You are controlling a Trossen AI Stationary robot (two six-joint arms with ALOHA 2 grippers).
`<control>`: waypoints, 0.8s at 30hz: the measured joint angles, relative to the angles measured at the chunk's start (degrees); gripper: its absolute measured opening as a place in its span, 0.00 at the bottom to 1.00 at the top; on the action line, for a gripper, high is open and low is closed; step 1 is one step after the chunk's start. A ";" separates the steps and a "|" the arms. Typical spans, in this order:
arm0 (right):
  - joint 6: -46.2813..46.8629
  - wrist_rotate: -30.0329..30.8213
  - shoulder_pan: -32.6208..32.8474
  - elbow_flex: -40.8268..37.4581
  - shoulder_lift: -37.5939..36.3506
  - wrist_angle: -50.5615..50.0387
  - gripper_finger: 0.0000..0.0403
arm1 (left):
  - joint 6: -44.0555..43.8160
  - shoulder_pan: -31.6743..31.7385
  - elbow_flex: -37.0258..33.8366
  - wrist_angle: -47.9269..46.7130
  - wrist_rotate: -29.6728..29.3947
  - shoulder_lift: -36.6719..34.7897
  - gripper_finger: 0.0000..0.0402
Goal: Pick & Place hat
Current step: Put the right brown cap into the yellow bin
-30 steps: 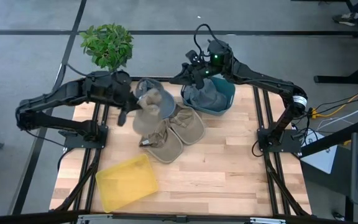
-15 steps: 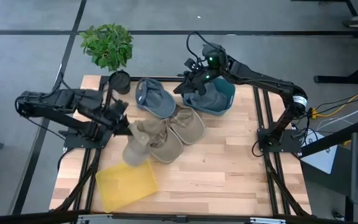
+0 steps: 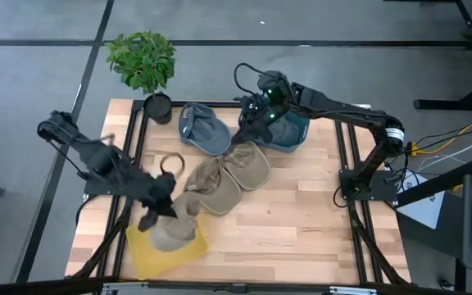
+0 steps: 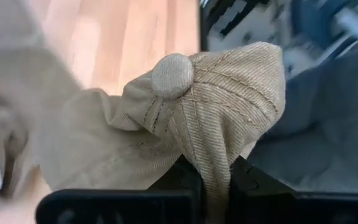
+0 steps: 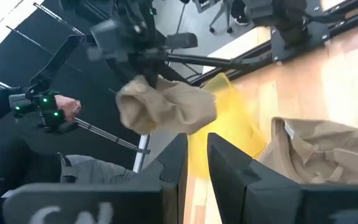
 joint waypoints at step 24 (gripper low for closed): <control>-2.84 4.58 2.53 0.00 0.01 -2.44 0.15 | -7.25 -9.50 0.00 -7.72 -5.52 21.82 0.04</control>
